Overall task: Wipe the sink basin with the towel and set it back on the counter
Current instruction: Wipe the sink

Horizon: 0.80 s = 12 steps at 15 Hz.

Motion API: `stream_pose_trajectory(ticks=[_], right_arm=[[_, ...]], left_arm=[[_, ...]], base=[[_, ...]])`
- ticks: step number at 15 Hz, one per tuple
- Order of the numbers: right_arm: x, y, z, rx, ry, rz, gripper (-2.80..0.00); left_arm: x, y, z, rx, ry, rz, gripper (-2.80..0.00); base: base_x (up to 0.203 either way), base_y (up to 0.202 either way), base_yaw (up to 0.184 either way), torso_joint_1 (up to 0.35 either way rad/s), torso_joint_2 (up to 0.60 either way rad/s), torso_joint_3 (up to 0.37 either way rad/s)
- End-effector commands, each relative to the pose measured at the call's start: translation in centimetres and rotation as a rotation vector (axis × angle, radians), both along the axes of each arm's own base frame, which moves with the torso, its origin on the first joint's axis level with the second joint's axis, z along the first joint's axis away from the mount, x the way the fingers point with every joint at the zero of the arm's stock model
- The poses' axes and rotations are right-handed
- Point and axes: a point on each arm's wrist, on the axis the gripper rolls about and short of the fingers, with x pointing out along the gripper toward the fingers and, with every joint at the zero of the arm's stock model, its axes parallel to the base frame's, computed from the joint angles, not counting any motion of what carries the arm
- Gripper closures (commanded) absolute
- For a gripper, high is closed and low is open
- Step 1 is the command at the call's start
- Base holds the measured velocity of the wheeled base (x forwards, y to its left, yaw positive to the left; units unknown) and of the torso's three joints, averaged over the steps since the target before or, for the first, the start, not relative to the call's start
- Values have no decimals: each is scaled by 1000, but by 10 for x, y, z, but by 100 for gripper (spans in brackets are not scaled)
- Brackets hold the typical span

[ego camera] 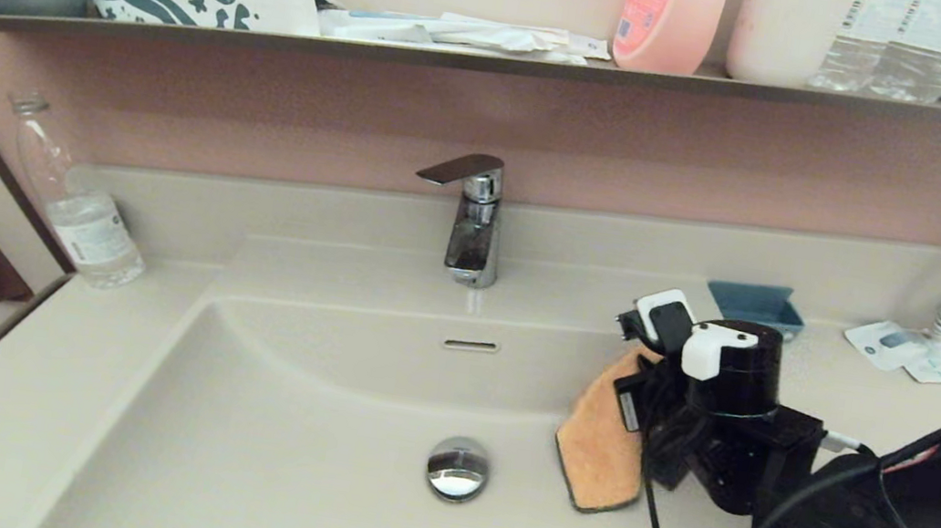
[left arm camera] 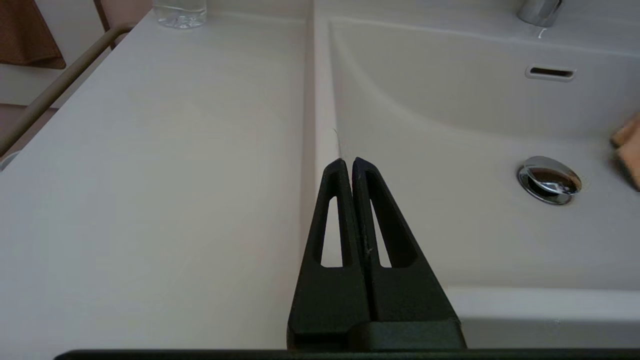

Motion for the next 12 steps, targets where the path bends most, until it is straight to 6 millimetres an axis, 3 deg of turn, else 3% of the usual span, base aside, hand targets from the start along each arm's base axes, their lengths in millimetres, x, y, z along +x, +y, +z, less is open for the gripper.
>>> stream_pose_trajectory(ticks=[1, 3, 7, 12], right_arm=[[10, 22, -16, -9, 11, 34, 0], [15, 47, -28, -17, 15, 74, 0], [13, 102, -31, -22, 1, 180, 0], [8, 136, -29, -12, -26, 248, 0]], left_arm=[[0, 0, 0, -1, 0, 1, 0], [0, 0, 0, -1, 1, 1, 0], [0, 0, 0, -1, 1, 1, 0], [0, 0, 0, -1, 0, 1, 0]], base=[[0, 0, 0, 0, 0, 0], [0, 0, 0, 0, 0, 0], [0, 0, 0, 0, 0, 0], [0, 0, 0, 0, 0, 0]])
